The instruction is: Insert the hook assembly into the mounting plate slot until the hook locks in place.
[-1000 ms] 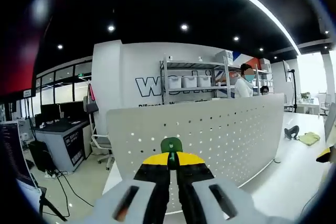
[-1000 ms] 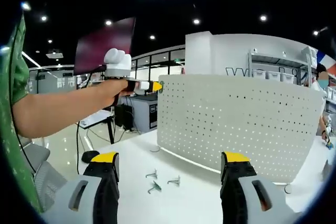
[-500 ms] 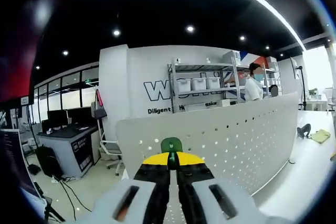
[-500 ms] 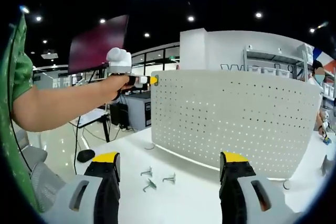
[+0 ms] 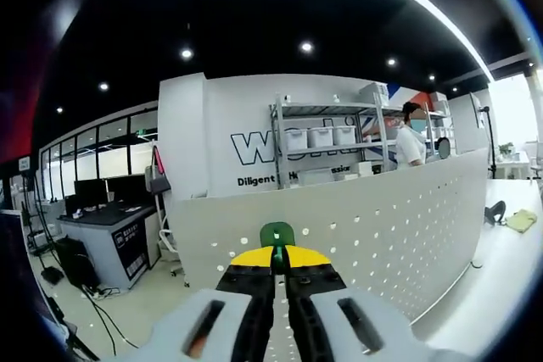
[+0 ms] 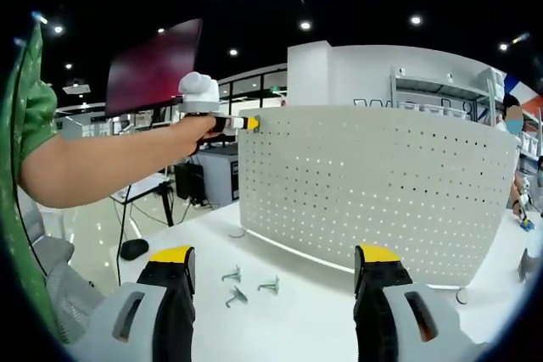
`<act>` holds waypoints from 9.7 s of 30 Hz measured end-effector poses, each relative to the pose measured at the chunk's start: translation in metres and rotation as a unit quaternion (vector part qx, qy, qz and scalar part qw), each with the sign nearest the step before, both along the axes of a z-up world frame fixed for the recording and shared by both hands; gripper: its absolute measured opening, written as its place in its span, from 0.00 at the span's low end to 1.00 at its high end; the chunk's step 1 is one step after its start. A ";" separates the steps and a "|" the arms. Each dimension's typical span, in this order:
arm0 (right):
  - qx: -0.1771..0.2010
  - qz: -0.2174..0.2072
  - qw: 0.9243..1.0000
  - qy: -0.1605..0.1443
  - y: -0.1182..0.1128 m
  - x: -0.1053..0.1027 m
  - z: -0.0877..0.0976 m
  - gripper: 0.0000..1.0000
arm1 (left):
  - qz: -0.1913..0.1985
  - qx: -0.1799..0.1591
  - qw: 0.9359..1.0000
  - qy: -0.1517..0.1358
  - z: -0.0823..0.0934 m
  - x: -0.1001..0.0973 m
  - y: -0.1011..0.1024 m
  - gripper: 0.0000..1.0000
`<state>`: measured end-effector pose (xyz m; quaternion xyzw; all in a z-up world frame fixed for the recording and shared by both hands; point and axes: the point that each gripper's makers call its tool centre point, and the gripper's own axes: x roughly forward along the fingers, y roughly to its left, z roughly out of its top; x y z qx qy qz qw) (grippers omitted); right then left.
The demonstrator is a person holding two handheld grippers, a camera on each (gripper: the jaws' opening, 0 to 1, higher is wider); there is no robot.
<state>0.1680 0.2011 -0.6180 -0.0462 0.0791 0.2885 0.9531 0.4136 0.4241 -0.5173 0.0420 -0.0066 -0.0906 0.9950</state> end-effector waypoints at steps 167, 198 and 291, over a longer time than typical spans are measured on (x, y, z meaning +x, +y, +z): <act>-0.020 0.007 1.000 0.022 -0.003 0.001 -0.012 0.74 | 0.058 0.066 0.996 -0.031 -0.024 0.013 0.012 0.16; -0.018 0.018 1.000 0.015 0.006 -0.007 -0.007 0.74 | 0.033 0.042 0.998 -0.024 -0.029 -0.020 0.006 0.24; -0.003 0.062 0.998 0.025 0.029 -0.046 -0.013 0.73 | -0.131 0.030 0.981 0.140 -0.145 -0.269 -0.060 0.49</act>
